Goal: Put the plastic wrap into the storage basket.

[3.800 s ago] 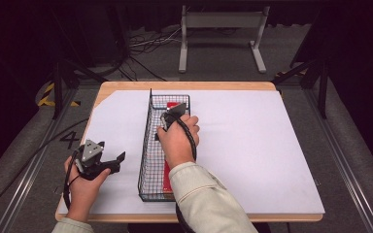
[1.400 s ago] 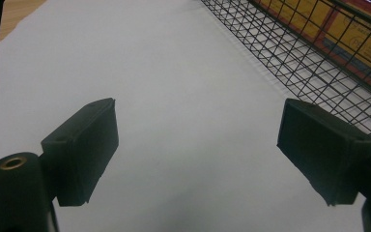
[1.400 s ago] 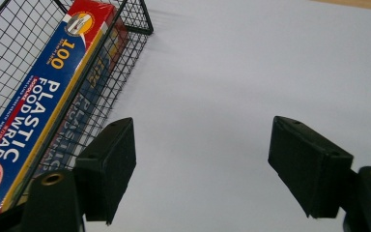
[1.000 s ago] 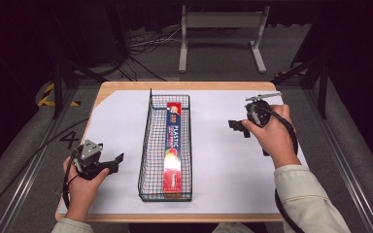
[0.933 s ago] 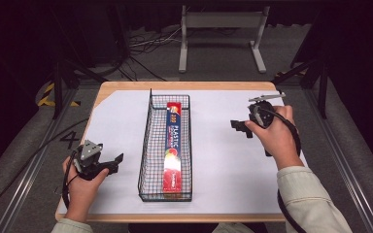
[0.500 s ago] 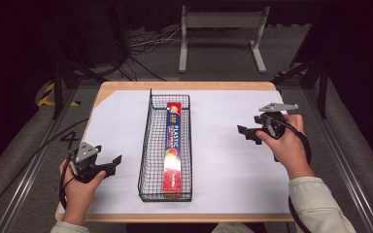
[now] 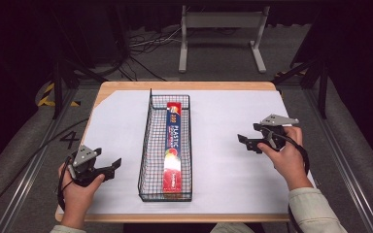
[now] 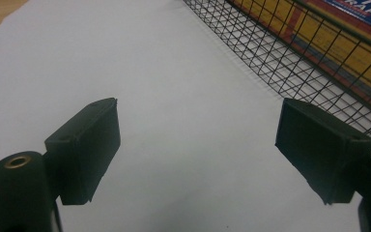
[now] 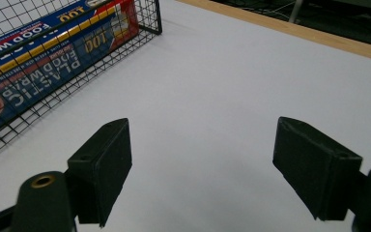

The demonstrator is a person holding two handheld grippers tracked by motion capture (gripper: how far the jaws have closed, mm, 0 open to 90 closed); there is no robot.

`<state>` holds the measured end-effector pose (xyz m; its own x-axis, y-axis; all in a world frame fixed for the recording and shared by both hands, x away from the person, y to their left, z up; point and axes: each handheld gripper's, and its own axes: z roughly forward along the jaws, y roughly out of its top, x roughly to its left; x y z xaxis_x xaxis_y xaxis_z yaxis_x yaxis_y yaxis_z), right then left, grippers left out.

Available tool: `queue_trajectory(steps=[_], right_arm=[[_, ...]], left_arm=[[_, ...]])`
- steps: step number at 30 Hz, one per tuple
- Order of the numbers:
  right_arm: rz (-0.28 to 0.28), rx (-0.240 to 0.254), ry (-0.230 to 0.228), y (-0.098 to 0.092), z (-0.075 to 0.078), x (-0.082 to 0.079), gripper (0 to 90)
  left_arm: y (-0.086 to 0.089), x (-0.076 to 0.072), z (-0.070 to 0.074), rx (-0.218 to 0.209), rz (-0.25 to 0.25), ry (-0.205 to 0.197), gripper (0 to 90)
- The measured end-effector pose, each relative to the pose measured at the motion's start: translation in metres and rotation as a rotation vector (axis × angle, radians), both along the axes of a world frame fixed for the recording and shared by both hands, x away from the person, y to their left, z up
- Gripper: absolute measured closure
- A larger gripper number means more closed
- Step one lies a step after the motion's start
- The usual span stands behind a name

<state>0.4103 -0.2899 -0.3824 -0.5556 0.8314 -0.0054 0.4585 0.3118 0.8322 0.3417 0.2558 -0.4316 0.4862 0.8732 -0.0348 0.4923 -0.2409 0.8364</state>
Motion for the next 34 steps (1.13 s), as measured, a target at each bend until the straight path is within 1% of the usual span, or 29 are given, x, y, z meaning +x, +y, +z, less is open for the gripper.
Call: queue_trajectory(steps=[1,2,4,6,8,10,12,14,16,19,20,23,24,26,29,31,34], right_arm=[[0.0,0.0,0.0,0.0,0.0,0.0,22.1],[0.004,0.002,-0.001,-0.004,-0.007,-0.001,21.7],[0.004,0.003,-0.002,-0.006,-0.009,-0.001,21.4],[0.008,0.001,-0.002,-0.011,-0.019,-0.003,20.8],[0.006,0.001,0.0,-0.013,-0.021,-0.004,20.6],[-0.004,0.004,0.001,-0.016,-0.028,-0.008,18.9],[-0.008,0.026,-0.004,-0.019,-0.033,-0.014,18.8],[-0.004,0.024,-0.003,-0.021,-0.035,-0.016,18.6],[-0.009,0.009,-0.011,-0.023,-0.039,-0.019,18.4],[-0.028,0.031,-0.018,-0.027,-0.048,-0.025,17.9],[-0.032,0.037,-0.015,-0.028,-0.05,-0.026,17.7],[-0.033,0.032,-0.013,-0.03,-0.058,-0.029,17.1],[-0.027,0.035,-0.012,-0.03,-0.059,-0.029,16.8],[-0.032,0.036,-0.018,-0.03,-0.058,-0.03,16.4],[-0.029,0.025,-0.019,-0.031,-0.057,-0.031,15.4],[-0.029,0.019,-0.021,-0.032,-0.057,-0.032,15.1],[-0.03,0.014,-0.021,-0.034,-0.057,-0.032,14.8]], left_arm=[[0.0,0.0,0.0,0.0,0.0,0.0,16.4],[0.0,0.0,-0.001,0.001,0.0,0.006,16.5],[0.001,-0.001,-0.002,0.001,-0.001,0.008,16.6],[0.003,-0.002,-0.003,0.001,-0.005,0.004,16.6],[0.003,-0.003,-0.003,0.0,-0.006,0.004,16.6],[0.003,-0.004,-0.004,-0.003,-0.009,0.012,16.6],[0.004,-0.005,-0.005,-0.004,-0.01,0.015,16.6],[0.004,-0.005,-0.006,-0.01,-0.009,0.019,16.6],[0.004,-0.005,-0.007,-0.008,-0.011,0.025,16.6],[0.004,-0.004,-0.009,0.007,-0.016,0.038,16.6],[0.004,-0.004,-0.01,0.003,-0.014,0.045,16.6],[0.004,-0.003,-0.011,0.004,-0.016,0.05,16.5],[0.004,-0.003,-0.012,0.004,-0.017,0.051,16.4],[0.004,-0.003,-0.012,0.002,-0.016,0.052,16.4],[0.003,-0.002,-0.012,-0.002,-0.019,0.055,16.3],[0.003,-0.001,-0.013,0.005,-0.021,0.057,16.3],[0.002,0.0,-0.013,0.004,-0.02,0.06,16.2]])
